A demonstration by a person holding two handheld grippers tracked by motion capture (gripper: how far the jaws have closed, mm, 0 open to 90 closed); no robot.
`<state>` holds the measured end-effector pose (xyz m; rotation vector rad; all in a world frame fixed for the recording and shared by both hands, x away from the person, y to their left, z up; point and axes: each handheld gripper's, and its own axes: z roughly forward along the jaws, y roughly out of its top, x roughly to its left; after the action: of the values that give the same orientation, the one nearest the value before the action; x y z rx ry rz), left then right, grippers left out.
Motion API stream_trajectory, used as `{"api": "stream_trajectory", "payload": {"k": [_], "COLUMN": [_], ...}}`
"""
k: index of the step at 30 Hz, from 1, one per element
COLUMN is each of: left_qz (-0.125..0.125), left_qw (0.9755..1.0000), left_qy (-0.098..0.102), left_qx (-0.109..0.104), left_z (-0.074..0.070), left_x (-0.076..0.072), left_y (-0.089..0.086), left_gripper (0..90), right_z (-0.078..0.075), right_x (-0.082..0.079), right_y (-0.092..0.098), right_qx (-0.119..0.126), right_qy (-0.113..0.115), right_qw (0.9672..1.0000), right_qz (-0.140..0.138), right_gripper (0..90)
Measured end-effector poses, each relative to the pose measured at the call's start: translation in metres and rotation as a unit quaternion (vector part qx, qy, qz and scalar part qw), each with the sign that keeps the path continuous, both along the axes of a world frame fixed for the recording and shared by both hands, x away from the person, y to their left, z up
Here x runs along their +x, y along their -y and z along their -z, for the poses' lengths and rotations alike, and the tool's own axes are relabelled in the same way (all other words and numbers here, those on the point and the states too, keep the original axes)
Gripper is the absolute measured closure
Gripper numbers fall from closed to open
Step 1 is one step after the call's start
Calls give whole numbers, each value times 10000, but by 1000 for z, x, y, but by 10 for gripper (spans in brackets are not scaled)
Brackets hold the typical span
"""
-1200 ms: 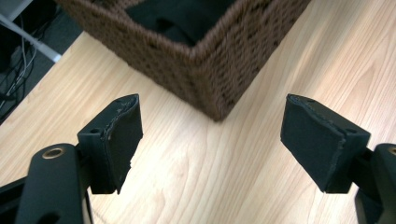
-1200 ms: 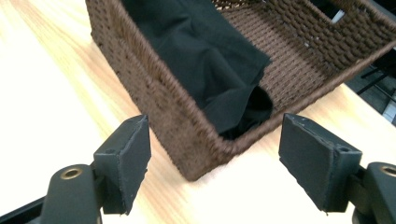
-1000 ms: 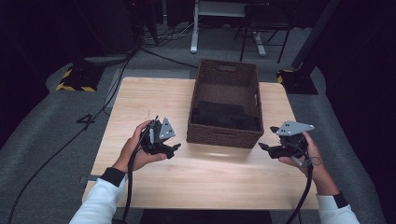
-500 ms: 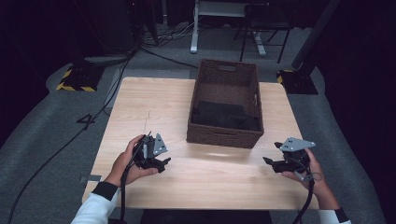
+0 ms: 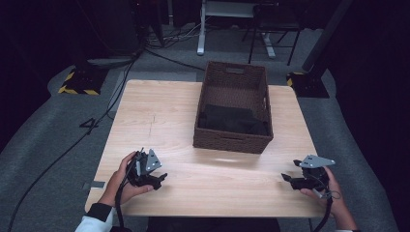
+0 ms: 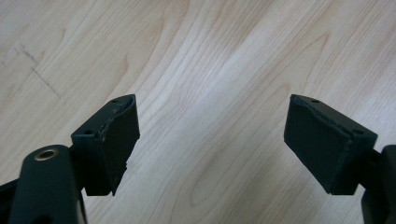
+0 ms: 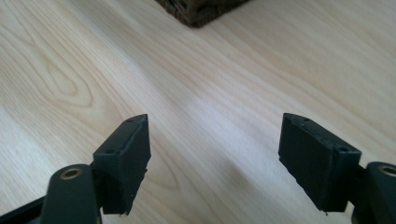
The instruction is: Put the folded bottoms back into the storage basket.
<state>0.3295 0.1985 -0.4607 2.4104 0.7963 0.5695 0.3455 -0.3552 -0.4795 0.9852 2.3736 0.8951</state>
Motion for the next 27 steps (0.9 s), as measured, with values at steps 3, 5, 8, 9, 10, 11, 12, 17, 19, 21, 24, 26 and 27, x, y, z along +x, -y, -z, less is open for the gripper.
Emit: {"api": "stream_trajectory", "payload": {"k": [3,5,8,9,10,11,12,17,19,21,24,26,27], "left_qz": [-89,-139,-271,-332,-371,-402,-455,-668,-630,-607,-606,-581,-585], "left_qw": [9996,9992,9984,9977,9967,9959,9954,9899,9898,9905,9905,9904,9902], "left_qy": [-69,-121,-248,-308,-378,-457,-503,-529,-475,-457,-457,-485,-498], "left_qx": [-247,-342,-424,-502,-611,-674,-674,-1133,-1184,-1144,-1144,-1154,-1164], "left_z": [7,14,23,26,29,32,34,42,44,44,44,44,44], "left_x": [-2,-1,0,0,0,0,0,-1,-2,-3,-3,-1,-1], "left_y": [-11,-18,-29,-33,-38,-42,-44,-58,-60,-61,-61,-60,-60], "left_gripper": [186,188,189,189,189,189,189,170,161,161,161,151,148], "right_z": [4,8,15,16,19,22,23,25,25,25,25,25,25], "right_x": [-4,-7,-11,-12,-14,-15,-15,-16,-15,-16,-16,-17,-17], "right_y": [9,16,25,27,28,31,33,34,34,34,33,33,33], "right_qx": [111,232,432,452,452,503,589,646,643,646,639,641,640], "right_qy": [-19,-38,-101,-114,-128,-144,-149,-156,-168,-165,-163,-165,-166], "right_qw": [9998,9993,9979,9976,9973,9967,9961,9954,9952,9951,9947,9947,9947], "right_qz": [179,300,472,504,561,619,643,691,719,733,784,791,792], "right_gripper": [250,248,235,235,231,207,201,172,166,166,165,165,166]}}
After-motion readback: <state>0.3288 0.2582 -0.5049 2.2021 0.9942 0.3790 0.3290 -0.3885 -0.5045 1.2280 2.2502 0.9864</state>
